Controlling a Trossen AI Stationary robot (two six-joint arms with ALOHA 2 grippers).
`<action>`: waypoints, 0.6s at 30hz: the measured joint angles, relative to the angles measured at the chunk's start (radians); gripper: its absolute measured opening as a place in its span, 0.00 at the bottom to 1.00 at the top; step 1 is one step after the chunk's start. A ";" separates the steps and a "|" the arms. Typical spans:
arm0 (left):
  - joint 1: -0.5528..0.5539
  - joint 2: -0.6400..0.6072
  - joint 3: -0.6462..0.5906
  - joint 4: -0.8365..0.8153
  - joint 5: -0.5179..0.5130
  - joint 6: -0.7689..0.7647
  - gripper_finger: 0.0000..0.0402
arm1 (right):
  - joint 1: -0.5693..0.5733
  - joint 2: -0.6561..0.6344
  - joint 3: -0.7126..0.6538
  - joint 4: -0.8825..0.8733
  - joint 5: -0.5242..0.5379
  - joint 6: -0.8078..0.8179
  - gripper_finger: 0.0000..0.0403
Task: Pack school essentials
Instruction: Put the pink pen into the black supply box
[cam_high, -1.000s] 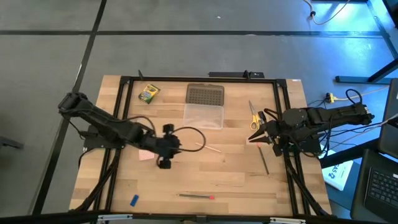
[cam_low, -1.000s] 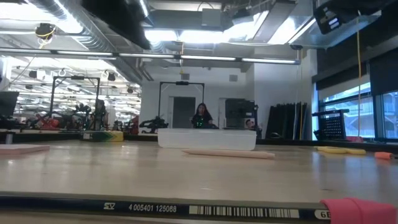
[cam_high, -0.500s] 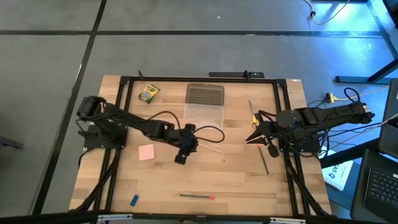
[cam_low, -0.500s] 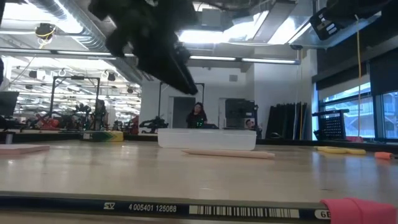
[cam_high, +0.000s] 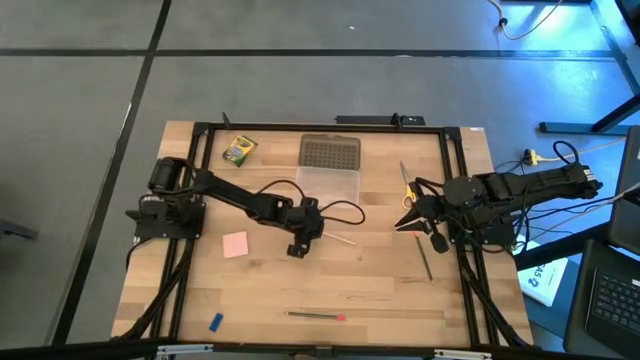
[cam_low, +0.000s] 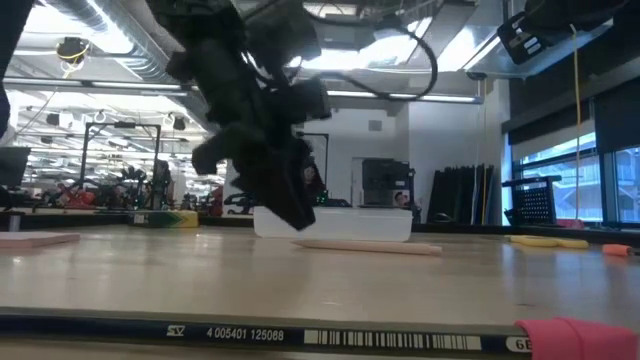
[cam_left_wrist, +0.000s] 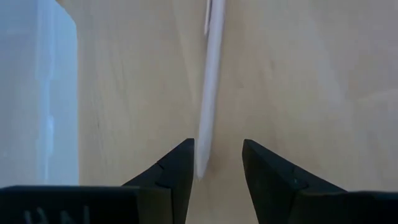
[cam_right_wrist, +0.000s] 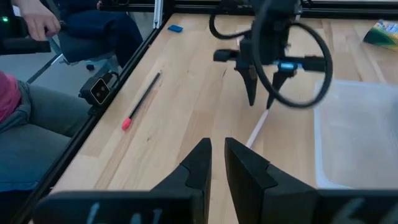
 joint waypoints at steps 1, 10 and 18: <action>0.004 0.007 0.000 0.000 0.000 0.000 0.33 | 0.000 0.000 0.000 0.000 0.000 -0.002 0.12; 0.015 0.042 0.000 0.005 -0.001 0.000 0.33 | 0.000 0.000 0.000 0.000 0.000 -0.002 0.12; 0.014 0.043 0.001 0.001 -0.001 -0.003 0.33 | 0.000 0.000 0.000 -0.001 0.000 -0.002 0.12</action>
